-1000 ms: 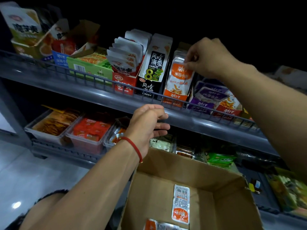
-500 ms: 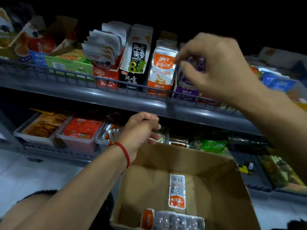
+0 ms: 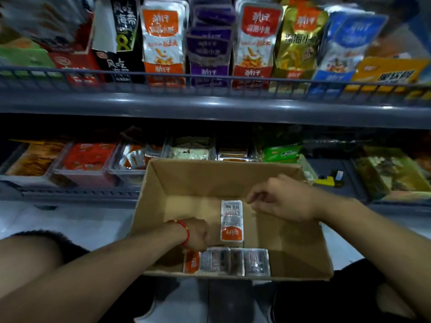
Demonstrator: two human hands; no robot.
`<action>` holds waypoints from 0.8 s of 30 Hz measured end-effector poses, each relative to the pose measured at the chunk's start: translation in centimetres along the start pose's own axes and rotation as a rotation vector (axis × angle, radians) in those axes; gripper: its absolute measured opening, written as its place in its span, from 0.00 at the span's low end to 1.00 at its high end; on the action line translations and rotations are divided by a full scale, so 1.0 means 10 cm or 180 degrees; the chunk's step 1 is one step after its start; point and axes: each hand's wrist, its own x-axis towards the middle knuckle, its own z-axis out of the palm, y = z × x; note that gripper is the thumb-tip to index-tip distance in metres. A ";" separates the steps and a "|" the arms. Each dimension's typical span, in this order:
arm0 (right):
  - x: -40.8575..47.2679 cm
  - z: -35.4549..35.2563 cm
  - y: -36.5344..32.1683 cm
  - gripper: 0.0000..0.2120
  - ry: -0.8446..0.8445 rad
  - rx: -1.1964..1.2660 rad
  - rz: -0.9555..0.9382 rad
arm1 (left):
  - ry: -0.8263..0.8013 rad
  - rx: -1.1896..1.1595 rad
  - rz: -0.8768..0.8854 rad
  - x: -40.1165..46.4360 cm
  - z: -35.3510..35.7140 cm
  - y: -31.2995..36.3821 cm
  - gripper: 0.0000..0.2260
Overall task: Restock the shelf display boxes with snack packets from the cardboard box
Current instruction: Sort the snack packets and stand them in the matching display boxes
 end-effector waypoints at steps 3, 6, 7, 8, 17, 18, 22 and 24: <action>0.01 -0.01 0.04 0.11 0.0108 -0.0008 -0.0098 | -0.0129 0.0292 -0.0114 0.16 0.10 -0.16 0.14; 0.01 -0.02 0.09 0.11 0.0145 0.0003 -0.0109 | -0.0024 0.0266 0.0024 0.28 0.19 -0.17 0.15; 0.01 -0.02 0.10 0.10 0.0141 0.0006 -0.0109 | 0.0057 0.0227 0.0055 0.30 0.20 -0.15 0.15; 0.01 -0.02 0.11 0.10 0.0132 0.0012 -0.0103 | 0.0139 0.0187 0.0112 0.34 0.22 -0.13 0.14; 0.15 0.03 0.16 0.09 -0.0071 0.0647 0.0085 | 0.1639 0.0126 0.1453 -0.04 -0.40 0.08 0.06; 0.18 0.04 0.16 0.10 -0.0160 0.1126 0.0231 | 0.1924 -0.0107 0.1708 -0.14 -0.49 0.12 0.06; 0.22 0.04 0.11 0.12 -0.0336 0.3128 0.0597 | 0.2602 -0.1266 0.2395 -0.50 -0.65 0.14 0.06; 0.21 -0.01 0.05 0.09 -0.0172 0.3747 0.0485 | 0.2657 -0.1807 0.2426 -0.61 -0.65 0.17 0.07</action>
